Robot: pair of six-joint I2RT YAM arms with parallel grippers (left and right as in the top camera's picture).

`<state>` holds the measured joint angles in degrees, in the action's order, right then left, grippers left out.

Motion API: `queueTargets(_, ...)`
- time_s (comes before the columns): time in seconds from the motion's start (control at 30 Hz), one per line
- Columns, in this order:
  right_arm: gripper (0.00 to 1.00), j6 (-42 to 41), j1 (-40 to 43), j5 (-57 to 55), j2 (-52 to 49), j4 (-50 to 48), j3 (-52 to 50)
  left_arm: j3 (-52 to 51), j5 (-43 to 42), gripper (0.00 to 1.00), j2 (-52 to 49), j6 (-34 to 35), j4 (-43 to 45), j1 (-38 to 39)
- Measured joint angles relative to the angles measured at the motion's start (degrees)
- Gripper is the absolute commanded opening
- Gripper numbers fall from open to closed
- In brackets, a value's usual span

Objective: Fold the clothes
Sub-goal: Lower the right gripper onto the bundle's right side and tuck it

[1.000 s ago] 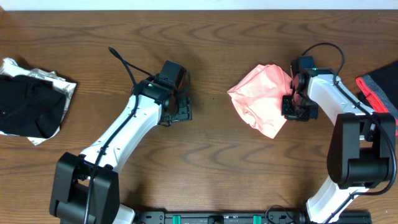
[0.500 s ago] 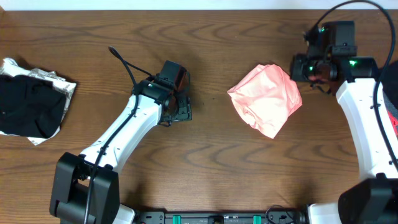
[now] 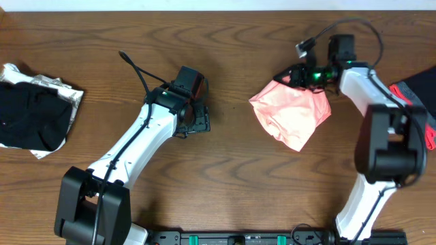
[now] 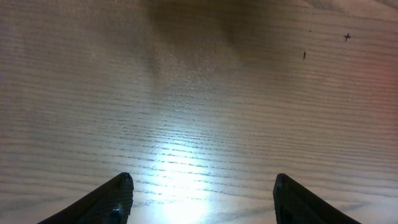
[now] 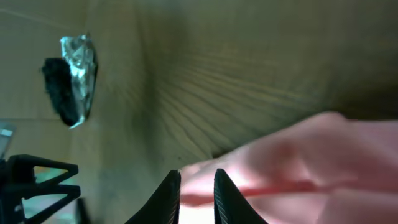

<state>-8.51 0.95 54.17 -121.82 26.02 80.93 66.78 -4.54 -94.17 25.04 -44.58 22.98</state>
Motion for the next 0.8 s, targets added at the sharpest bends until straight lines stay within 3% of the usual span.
queueTargets(0.37, 0.19, -0.6, 0.4, 2.2, -8.9, 5.3, 1.7, 0.0, 0.0, 0.72, 0.0, 0.0, -0.4, 0.0)
queueTargets(0.8, 0.25, -0.3, 1.0, 6.0, -6.9, 4.7, 0.7, 0.0, 0.0, 0.72, 0.0, 0.0, -0.4, 0.0)
